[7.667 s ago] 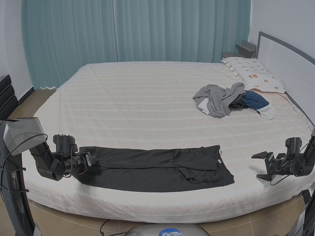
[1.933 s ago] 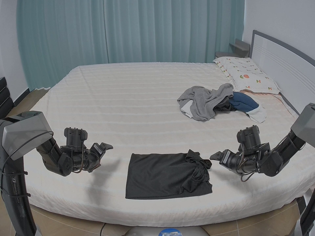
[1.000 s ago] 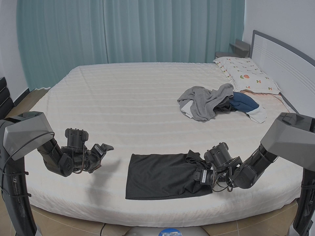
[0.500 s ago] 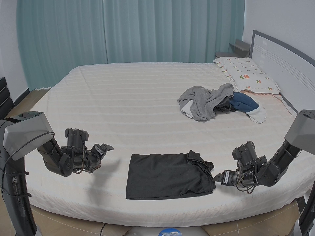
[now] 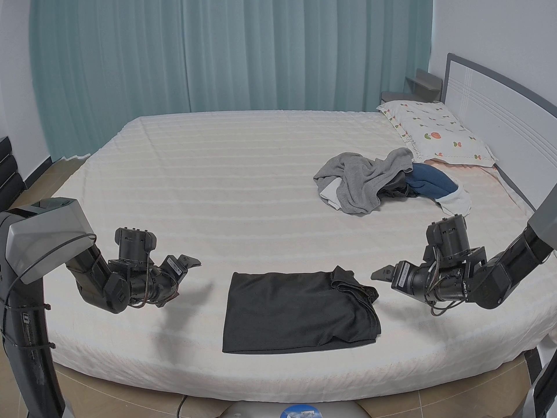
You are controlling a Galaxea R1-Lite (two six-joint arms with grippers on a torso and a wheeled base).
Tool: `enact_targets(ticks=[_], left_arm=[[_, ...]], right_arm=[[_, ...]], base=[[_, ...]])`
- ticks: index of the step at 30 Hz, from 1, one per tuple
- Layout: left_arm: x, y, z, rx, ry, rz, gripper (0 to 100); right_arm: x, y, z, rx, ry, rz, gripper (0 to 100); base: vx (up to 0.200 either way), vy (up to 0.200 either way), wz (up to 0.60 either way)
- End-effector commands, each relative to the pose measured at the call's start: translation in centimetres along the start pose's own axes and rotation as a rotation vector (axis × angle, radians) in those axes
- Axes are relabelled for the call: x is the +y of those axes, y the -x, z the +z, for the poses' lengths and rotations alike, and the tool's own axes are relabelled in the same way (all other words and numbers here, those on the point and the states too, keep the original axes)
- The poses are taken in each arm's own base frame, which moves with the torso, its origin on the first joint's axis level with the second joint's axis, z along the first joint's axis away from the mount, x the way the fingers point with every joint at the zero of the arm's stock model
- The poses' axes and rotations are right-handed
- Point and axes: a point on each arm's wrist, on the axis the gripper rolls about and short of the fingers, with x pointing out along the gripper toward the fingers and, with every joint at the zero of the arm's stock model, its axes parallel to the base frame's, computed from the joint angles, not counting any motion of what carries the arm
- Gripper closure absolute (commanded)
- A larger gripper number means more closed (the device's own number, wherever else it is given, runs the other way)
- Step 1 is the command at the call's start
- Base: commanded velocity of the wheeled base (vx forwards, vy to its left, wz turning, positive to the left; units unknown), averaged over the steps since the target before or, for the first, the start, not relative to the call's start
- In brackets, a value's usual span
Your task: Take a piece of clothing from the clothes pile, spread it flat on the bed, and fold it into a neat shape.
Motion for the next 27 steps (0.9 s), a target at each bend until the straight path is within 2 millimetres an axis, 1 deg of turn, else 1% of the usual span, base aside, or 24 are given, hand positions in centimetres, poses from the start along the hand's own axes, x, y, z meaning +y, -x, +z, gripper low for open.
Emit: enact_targets(ticks=[1, 3, 4, 5, 6, 8, 9, 10, 11, 12, 14, 16, 18, 19, 20, 22, 24, 27], left_arm=[[0.0, 0.1, 0.0, -0.002, 0.002, 0.001, 0], [0.1, 0.0, 0.0, -0.002, 0.001, 0.004, 0], [0.1, 0.0, 0.0, -0.005, -0.001, 0.007, 0], [0.1, 0.0, 0.0, -0.007, -0.002, 0.008, 0], [0.1, -0.1, 0.0, -0.013, -0.002, 0.012, 0], [0.2, -0.2, -0.1, -0.018, -0.002, 0.019, 0], [0.2, -0.2, -0.1, -0.018, -0.002, 0.019, 0], [0.1, -0.4, -0.3, -0.019, -0.006, 0.025, 0], [0.0, -0.4, -0.3, -0.022, -0.011, 0.025, 0], [0.0, -0.4, -0.3, -0.022, -0.011, 0.025, 0], [0.1, -0.4, -0.4, -0.025, -0.011, 0.029, 0], [0.1, -0.5, -0.3, -0.025, -0.011, 0.029, 0], [0.1, -0.6, -0.4, -0.025, -0.01, 0.031, 0], [0.1, -0.6, -0.4, -0.025, -0.01, 0.031, 0], [0.2, -0.6, -0.4, -0.024, -0.01, 0.033, 0], [0.2, -0.6, -0.4, -0.022, -0.012, 0.033, 0], [0.1, -0.6, -0.4, -0.023, -0.016, 0.032, 0], [0.2, -0.6, -0.4, -0.025, -0.02, 0.034, 0]], right_arm=[[2.7, -1.4, -0.1, 0.032, -0.049, 0.096, 0], [3.1, -1.8, -0.4, 0.047, -0.06, 0.108, 0], [3.9, -3.0, -1.4, 0.089, -0.059, 0.124, 0], [4.1, -3.4, -1.8, 0.098, -0.055, 0.126, 0], [4.6, -4.4, -2.5, 0.115, -0.045, 0.127, 0], [4.8, -5.4, -3.0, 0.13, -0.038, 0.124, 0], [4.8, -5.4, -3.0, 0.13, -0.038, 0.124, 0], [4.8, -6.4, -3.3, 0.14, -0.034, 0.117, 0], [4.9, -6.8, -3.4, 0.141, -0.034, 0.116, 0], [4.9, -6.8, -3.4, 0.141, -0.034, 0.116, 0], [5.1, -8.0, -3.9, 0.157, -0.029, 0.114, 0], [5.3, -8.3, -4.1, 0.16, -0.029, 0.118, 0], [6.0, -8.1, -4.4, 0.165, -0.03, 0.135, 0], [6.0, -8.1, -4.4, 0.165, -0.03, 0.135, 0], [6.5, -8.1, -4.9, 0.174, -0.027, 0.142, 0], [7.0, -8.2, -5.2, 0.178, -0.02, 0.154, 0], [7.0, -8.3, -5.2, 0.177, -0.021, 0.153, 0], [6.4, -9.9, -5.7, 0.182, -0.024, 0.121, 0]], base=[[0.2, 0.0, 0.0], [0.2, 0.0, 0.0], [0.2, 0.0, 0.0], [0.0, 0.0, 0.0], [0.0, 0.0, 0.0], [0.0, 0.0, 0.0], [0.0, 0.0, 0.0], [0.0, 0.0, 0.0], [0.0, 0.0, 0.0], [0.0, 0.0, 0.0], [0.0, 0.0, 0.0], [0.0, 0.0, 0.0], [0.0, 0.0, 0.0], [0.0, 0.0, 0.0], [0.0, 0.0, 0.0], [0.0, 0.0, 0.0], [0.0, 0.0, 0.0], [0.0, 0.0, 0.0]])
